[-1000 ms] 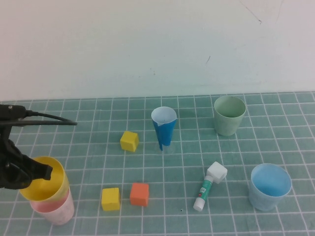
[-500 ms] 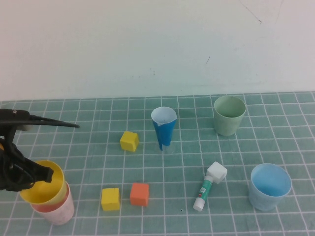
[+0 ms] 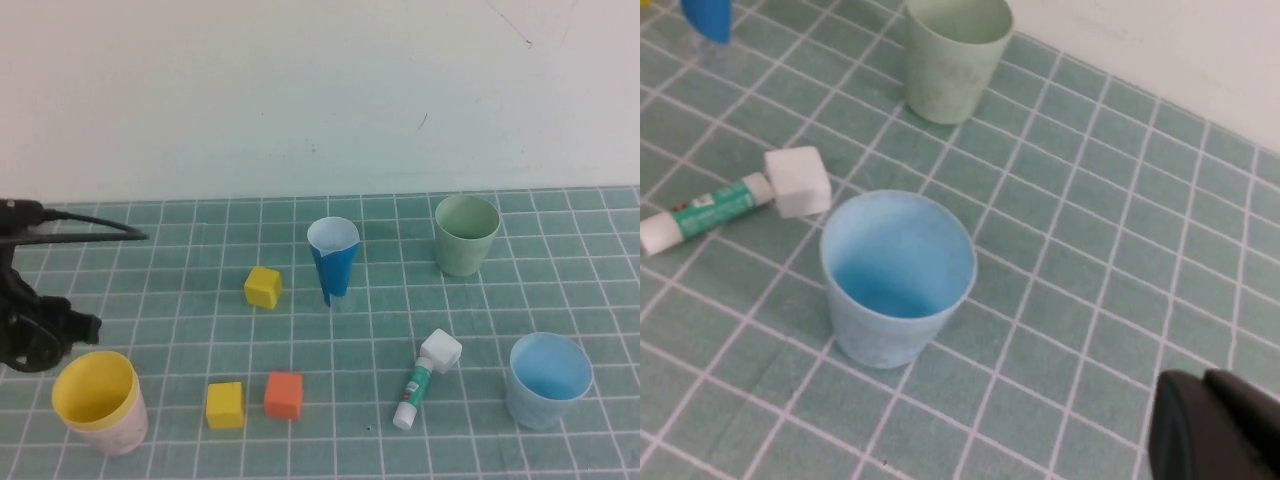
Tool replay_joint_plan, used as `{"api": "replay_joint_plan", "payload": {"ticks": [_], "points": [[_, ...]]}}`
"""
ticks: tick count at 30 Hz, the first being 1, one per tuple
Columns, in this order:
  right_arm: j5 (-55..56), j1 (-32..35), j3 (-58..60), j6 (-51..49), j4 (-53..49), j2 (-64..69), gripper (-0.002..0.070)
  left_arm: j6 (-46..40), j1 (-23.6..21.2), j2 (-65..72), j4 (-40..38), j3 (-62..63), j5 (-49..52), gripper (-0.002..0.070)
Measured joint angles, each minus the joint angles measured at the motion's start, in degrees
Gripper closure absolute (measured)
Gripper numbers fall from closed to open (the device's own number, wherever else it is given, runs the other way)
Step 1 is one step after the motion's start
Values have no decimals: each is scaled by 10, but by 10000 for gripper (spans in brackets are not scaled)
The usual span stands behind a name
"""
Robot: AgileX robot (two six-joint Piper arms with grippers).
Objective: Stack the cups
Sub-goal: Place the yellow cup on the pink cup, then pick up the green cup
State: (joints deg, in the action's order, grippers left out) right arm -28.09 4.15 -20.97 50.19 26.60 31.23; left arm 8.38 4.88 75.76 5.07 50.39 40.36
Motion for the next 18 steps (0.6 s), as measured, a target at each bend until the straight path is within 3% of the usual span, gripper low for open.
{"api": "replay_joint_plan", "payload": {"ticks": [7,12,18], "points": [[-105,-13,-104,34,23,88,679,15,0,-124,24,5,-102,623],[-174,-13,-225,65,58,214,679,21,0,-230,49,2,-145,668],[-175,-26,-361,123,83,378,674,23,0,-339,39,-50,-129,673]]}}
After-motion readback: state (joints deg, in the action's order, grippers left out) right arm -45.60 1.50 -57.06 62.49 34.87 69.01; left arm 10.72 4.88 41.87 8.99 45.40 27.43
